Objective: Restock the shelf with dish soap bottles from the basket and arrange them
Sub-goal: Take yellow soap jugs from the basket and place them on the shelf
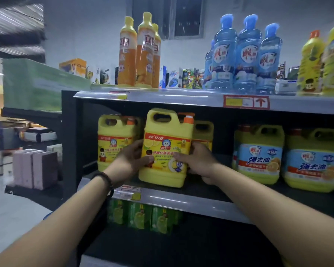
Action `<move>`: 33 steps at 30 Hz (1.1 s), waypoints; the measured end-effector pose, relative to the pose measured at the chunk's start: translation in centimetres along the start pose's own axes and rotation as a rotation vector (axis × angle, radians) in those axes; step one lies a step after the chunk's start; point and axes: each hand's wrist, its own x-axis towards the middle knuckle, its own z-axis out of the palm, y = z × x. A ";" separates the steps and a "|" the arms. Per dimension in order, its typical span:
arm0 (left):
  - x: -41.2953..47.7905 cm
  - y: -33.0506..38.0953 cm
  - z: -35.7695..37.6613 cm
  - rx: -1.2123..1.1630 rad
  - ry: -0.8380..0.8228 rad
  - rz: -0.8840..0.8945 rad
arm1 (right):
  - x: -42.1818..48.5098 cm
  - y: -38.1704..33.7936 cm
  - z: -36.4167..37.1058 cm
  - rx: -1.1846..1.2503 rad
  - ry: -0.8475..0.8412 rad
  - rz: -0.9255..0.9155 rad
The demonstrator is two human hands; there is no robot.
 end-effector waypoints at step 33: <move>-8.1 -2.7 5.3 0.663 0.230 0.175 | -5.0 2.4 1.7 -0.572 0.131 -0.145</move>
